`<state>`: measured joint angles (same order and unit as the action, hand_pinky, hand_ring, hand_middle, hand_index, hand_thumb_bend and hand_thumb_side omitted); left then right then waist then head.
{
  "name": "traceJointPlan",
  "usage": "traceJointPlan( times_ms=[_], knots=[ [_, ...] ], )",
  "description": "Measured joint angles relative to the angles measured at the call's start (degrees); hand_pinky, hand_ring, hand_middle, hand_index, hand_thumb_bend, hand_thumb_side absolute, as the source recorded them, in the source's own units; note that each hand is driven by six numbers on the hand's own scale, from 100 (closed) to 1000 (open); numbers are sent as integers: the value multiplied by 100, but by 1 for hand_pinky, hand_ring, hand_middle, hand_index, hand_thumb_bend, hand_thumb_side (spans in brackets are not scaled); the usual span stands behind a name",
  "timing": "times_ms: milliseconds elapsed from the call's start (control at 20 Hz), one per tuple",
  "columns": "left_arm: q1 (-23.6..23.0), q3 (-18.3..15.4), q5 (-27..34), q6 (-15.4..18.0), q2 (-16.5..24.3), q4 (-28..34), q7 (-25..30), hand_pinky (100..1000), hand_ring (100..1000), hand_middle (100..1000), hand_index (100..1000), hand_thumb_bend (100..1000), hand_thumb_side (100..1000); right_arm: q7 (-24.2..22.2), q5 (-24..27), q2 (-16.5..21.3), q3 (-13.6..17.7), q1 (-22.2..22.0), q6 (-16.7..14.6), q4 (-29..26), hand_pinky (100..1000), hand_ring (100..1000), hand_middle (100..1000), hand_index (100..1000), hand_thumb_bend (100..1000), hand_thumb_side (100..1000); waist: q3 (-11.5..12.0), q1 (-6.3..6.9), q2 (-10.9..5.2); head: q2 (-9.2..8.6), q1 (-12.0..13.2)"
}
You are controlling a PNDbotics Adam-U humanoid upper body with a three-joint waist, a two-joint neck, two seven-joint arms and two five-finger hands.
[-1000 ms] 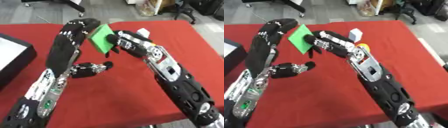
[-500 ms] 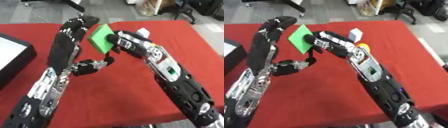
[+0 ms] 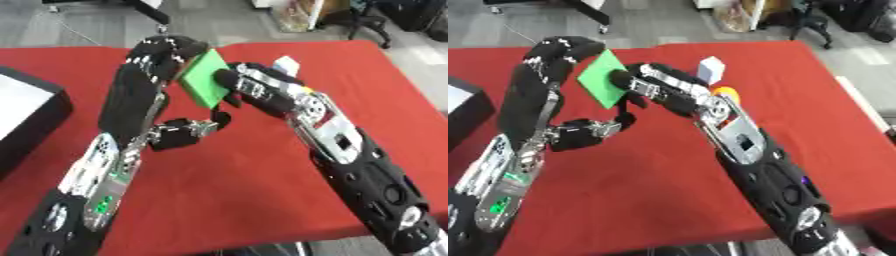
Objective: Pick up the objects with one hand, pass them to the other hand, and then place them into the box on the other side of the table.
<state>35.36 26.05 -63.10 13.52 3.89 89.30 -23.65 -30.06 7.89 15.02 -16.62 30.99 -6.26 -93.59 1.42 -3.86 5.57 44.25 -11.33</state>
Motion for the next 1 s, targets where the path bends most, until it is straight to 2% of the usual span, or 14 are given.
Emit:
traceJointPlan(
  times_ms=[300,350,600,700,750,850,1000],
  knots=[
    [34,-2,-31,32,-45,-36,7,732,584,600,737,565,274,-22,6,0,0,-23,22,2,736,450,163,303,100,893,-1,-3,0,0,1],
    [35,-2,-31,33,-45,-40,7,728,577,593,731,493,282,-25,7,0,0,-23,24,2,736,450,163,303,100,895,-1,-3,0,0,1],
    [38,-2,-31,44,-49,-74,-6,710,559,575,714,381,250,-59,28,0,0,-24,30,14,737,451,165,307,100,898,-2,-4,0,0,1],
    [38,1,-31,53,-63,-95,-16,696,548,564,704,299,225,-79,43,0,0,-24,18,34,737,453,169,312,100,899,-4,-4,0,0,1],
    [38,2,-31,57,-82,-103,-21,689,541,556,695,211,228,-96,48,0,1,-24,11,37,736,454,174,317,100,903,-6,-4,0,0,1],
    [38,2,-31,66,-95,-109,-45,674,526,540,677,100,240,-139,58,0,4,-24,-10,37,738,460,191,336,100,918,-10,-4,0,0,1],
    [38,2,-24,79,-96,-132,-118,665,517,529,661,100,264,-219,78,0,17,-24,-36,37,745,472,246,385,100,945,-20,-4,0,0,2]
  ],
)
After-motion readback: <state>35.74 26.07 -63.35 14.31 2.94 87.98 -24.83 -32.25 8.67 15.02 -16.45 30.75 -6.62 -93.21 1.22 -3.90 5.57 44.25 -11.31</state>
